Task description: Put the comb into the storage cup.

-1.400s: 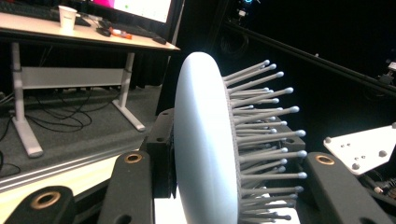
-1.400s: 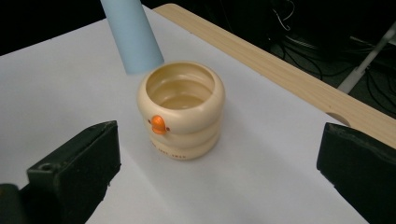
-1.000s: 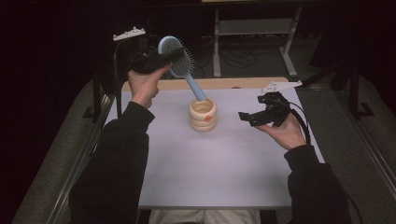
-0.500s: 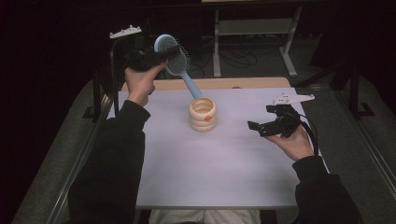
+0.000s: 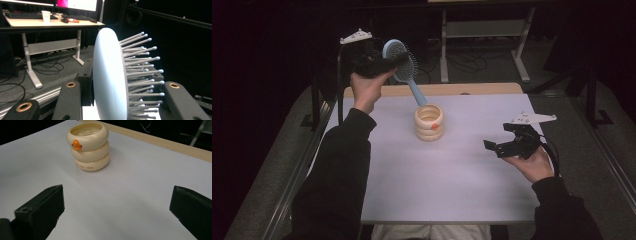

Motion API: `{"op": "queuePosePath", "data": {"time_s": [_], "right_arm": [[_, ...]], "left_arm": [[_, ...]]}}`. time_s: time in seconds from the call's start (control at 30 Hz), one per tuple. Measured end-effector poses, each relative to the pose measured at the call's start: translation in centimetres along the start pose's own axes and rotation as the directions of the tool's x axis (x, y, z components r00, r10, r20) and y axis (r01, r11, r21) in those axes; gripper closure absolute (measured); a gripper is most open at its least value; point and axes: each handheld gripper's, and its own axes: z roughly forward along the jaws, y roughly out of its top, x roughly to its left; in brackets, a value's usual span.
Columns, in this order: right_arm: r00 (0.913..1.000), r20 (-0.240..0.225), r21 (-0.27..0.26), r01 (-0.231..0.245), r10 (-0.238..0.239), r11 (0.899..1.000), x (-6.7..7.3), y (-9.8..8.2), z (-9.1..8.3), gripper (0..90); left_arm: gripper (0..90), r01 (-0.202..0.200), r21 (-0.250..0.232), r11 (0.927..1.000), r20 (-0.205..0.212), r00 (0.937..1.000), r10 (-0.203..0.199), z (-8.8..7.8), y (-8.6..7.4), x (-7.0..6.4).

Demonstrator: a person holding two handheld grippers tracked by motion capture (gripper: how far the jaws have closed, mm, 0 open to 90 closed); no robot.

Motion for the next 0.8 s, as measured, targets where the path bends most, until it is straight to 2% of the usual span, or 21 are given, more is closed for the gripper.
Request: {"op": "queuePosePath", "data": {"time_s": [0.17,0.33,0.67,0.8], "right_arm": [[0.9999,0.012,0.014,-0.002,0.002,1.0,-0.1,-1.1,-0.6,0.0],[0.9998,0.022,0.01,-0.002,0.001,1.0,-0.4,-2.1,-1.3,0.0],[0.9995,0.029,0.01,-0.012,0.012,1.0,-0.5,-3.6,-2.3,0.0],[0.9994,0.03,0.006,-0.019,0.019,1.0,-0.6,-3.9,-2.5,0.0]], "left_arm": [[53.3,-0.02,0.006,0.9998,0.0,0.9998,0.02,0.5,-0.4,-0.1],[53.2,-0.009,0.011,0.9999,0.013,0.9999,0.009,1.1,-0.9,0.1],[53.2,-0.019,0.036,0.9992,0.021,0.9996,0.018,2.4,-2.1,0.0],[53.0,-0.02,0.04,0.999,0.038,0.9991,0.018,2.7,-2.6,-0.1]]}}
